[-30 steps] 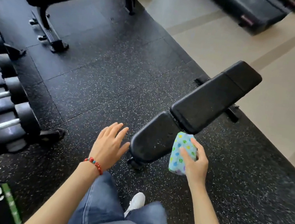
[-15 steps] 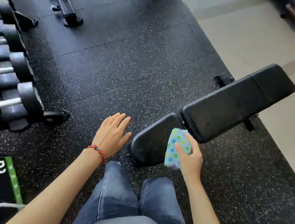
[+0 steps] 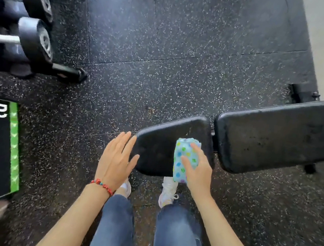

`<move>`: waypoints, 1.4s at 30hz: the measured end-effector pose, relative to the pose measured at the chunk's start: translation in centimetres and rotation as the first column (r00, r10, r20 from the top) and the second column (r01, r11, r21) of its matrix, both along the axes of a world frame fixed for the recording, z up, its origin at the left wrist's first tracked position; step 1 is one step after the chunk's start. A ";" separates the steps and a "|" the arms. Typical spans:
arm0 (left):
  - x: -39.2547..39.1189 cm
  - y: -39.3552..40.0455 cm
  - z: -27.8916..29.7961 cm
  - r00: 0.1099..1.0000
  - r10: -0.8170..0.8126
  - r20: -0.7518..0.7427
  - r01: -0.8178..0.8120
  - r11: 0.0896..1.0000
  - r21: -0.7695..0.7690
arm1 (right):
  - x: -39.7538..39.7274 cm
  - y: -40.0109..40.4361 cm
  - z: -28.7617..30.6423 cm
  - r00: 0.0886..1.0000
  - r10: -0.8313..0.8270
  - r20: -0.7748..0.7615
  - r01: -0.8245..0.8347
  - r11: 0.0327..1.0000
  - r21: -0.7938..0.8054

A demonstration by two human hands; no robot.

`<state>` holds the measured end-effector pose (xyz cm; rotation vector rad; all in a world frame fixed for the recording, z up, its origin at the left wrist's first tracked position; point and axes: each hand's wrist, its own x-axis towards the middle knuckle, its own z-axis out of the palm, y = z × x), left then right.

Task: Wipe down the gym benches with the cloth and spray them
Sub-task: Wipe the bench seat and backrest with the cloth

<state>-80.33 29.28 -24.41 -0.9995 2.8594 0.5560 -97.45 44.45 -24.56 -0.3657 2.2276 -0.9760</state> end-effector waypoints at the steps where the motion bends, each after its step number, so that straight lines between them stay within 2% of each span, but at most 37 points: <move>1: -0.1 0.7 -1.3 1.000 0.019 -0.011 -0.019 1.000 -0.005 | -0.2 0.0 -1.3 0.999 0.032 -0.015 -0.032 0.999 0.007; 9: 0.5 2.2 -13.0 0.998 0.061 -0.008 -0.062 0.998 -0.032 | -0.3 -1.3 -12.4 0.993 0.047 -0.109 -0.042 0.998 0.045; 13: 1.1 1.3 -18.2 1.000 0.021 -0.017 -0.023 0.995 -0.093 | 0.8 -1.8 -17.1 0.956 0.069 -0.286 -0.044 0.995 0.093; 17: 2.0 1.0 -21.3 0.999 0.038 -0.033 -0.040 0.998 -0.056 | 1.6 -2.1 -19.4 0.876 0.047 -0.479 -0.008 0.997 0.083; 21: 3.2 1.1 -22.5 0.997 0.018 -0.073 -0.019 1.000 -0.024 | 2.6 -3.3 -20.4 0.777 0.059 -0.626 0.024 0.992 0.123; 26: 4.8 0.5 -23.2 0.995 -0.017 -0.094 0.016 1.000 -0.013 | 8.5 -5.5 -21.5 0.695 0.193 -0.692 -0.135 0.981 0.138; 33: 4.9 0.4 -23.3 0.994 -0.027 -0.106 0.023 0.999 -0.038 | 7.9 -7.8 -22.0 0.614 0.220 -0.758 -0.141 0.976 0.169; 39: 5.0 0.6 -23.7 0.991 -0.017 -0.135 0.011 0.999 -0.044 | 7.2 -9.4 -21.9 0.638 0.143 -0.757 -0.087 0.990 0.114; 42: 5.2 0.6 -23.7 0.989 -0.022 -0.145 0.019 1.000 -0.024 | 10.5 -5.7 -21.7 0.617 0.212 -0.758 -0.142 0.977 0.158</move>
